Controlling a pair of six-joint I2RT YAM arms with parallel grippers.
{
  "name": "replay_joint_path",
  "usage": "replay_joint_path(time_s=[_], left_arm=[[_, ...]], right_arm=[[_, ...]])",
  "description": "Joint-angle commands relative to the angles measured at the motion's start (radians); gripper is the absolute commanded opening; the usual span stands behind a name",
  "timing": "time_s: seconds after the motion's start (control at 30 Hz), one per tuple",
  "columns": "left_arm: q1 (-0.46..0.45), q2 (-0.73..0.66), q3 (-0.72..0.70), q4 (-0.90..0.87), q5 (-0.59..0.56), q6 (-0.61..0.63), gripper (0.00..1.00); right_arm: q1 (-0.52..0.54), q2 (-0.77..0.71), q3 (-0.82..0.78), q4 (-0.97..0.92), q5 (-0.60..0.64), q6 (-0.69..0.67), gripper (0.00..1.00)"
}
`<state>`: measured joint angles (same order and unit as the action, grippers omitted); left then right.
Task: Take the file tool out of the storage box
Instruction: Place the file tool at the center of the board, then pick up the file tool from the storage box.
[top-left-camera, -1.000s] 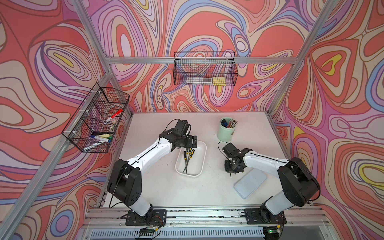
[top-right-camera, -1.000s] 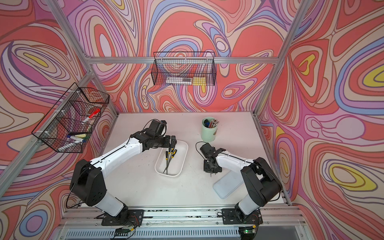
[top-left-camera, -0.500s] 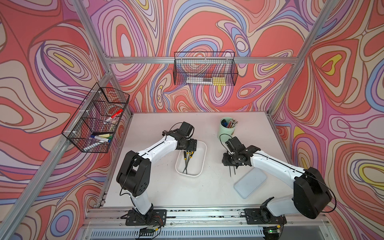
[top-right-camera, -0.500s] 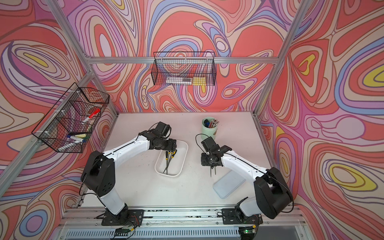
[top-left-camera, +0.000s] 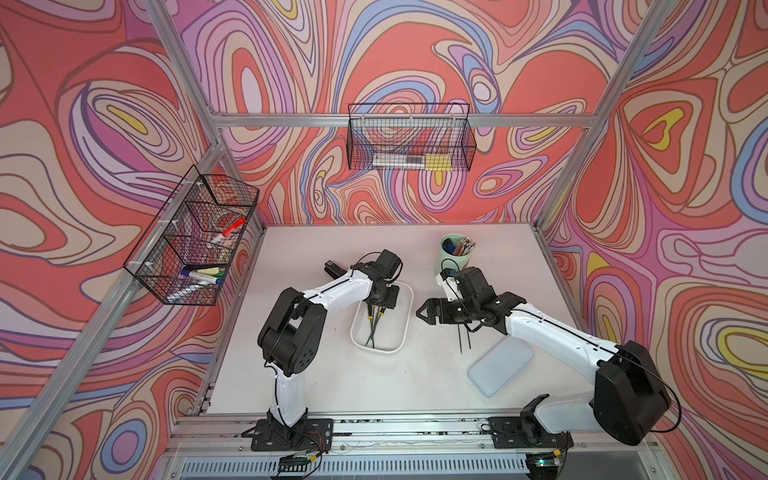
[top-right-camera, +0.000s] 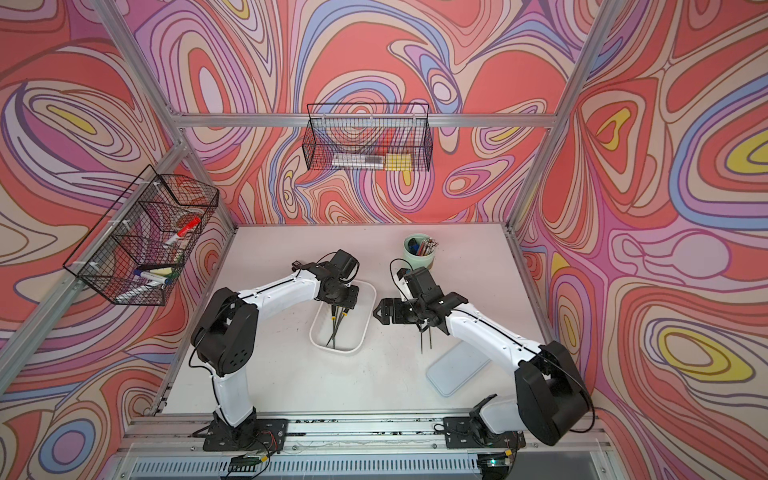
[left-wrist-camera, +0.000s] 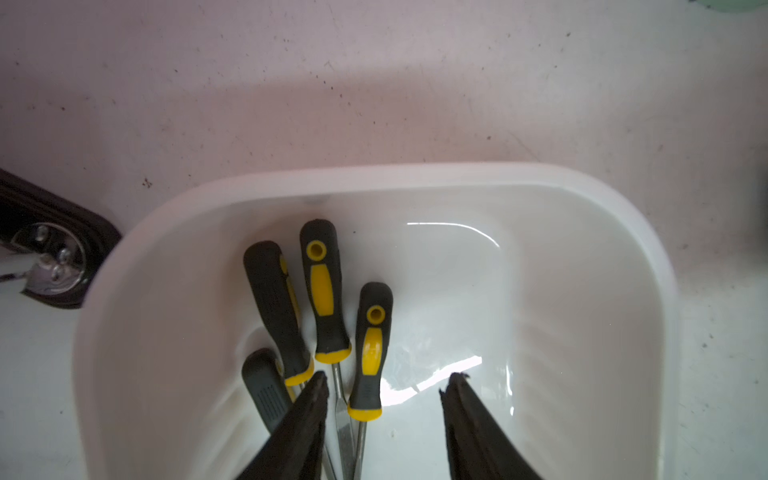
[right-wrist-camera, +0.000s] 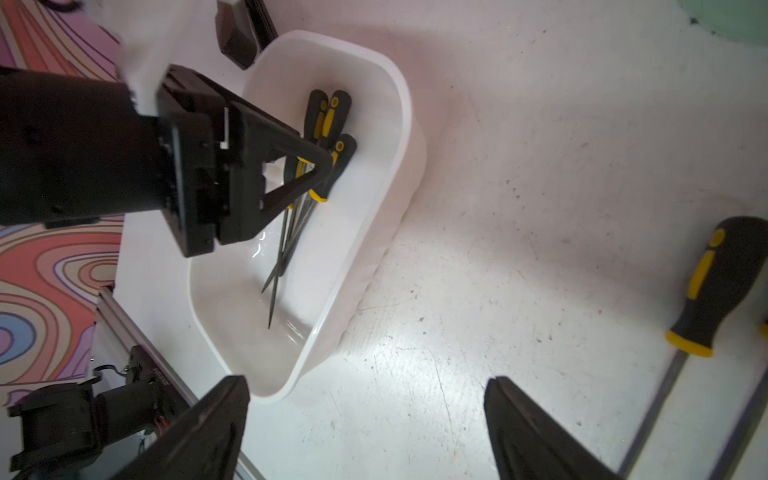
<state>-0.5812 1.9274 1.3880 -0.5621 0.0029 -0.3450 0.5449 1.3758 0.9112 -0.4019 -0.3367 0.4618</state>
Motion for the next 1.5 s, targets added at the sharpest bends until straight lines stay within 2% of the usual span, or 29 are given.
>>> replay_joint_path(time_s=[0.0, 0.97, 1.2, 1.47], left_arm=[[-0.005, 0.033, 0.041, -0.012, -0.023, 0.027, 0.42], [-0.008, 0.159, 0.091, -0.037, -0.053, 0.057, 0.26], [-0.007, 0.148, 0.094, -0.029, -0.032, 0.046, 0.17], [0.004, 0.071, 0.079, 0.002, 0.015, 0.004, 0.14]], right_arm=[[0.004, -0.024, -0.021, 0.03, -0.032, -0.014, 0.91], [0.003, -0.027, -0.031, 0.026, -0.022, -0.005, 0.9], [0.004, -0.056, -0.048, 0.032, -0.022, -0.003, 0.9], [0.004, -0.135, -0.098, 0.064, -0.048, 0.022, 0.9]])
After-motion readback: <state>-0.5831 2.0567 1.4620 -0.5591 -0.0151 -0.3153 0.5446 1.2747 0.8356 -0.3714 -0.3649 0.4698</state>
